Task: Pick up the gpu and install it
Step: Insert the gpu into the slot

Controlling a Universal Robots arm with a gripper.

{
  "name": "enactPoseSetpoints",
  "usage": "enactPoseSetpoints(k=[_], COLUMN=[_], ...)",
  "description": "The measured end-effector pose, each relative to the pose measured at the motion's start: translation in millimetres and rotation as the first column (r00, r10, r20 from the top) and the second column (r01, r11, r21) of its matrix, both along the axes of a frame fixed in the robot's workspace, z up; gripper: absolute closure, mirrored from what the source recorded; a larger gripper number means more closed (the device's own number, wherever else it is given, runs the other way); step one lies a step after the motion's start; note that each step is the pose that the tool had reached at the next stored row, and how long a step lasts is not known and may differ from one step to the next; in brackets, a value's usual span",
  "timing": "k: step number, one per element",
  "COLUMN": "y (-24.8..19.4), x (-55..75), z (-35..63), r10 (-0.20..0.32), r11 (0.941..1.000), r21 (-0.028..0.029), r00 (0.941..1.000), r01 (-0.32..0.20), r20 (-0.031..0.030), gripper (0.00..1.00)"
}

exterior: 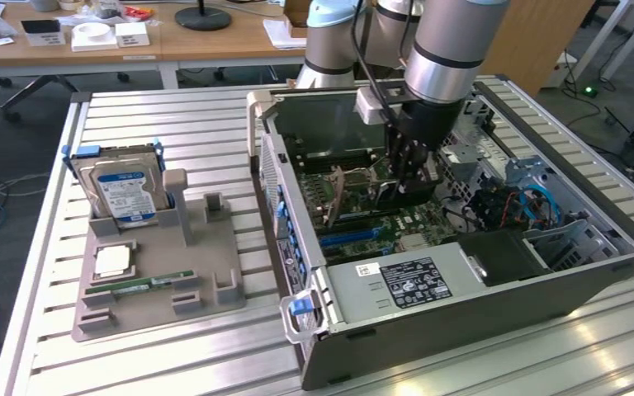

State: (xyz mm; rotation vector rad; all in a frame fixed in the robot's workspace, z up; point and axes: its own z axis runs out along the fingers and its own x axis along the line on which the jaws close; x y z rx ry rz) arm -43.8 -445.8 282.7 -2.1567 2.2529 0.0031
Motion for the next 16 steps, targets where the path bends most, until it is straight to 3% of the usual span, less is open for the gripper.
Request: enactPoseSetpoints(k=[16], y=[0.1], x=[-3.3], z=[-6.6], r10=[0.000], r11=[1.0000], r21=[0.0007], r00=[1.0000], r01=[0.000], r20=[0.0022], gripper=[0.73])
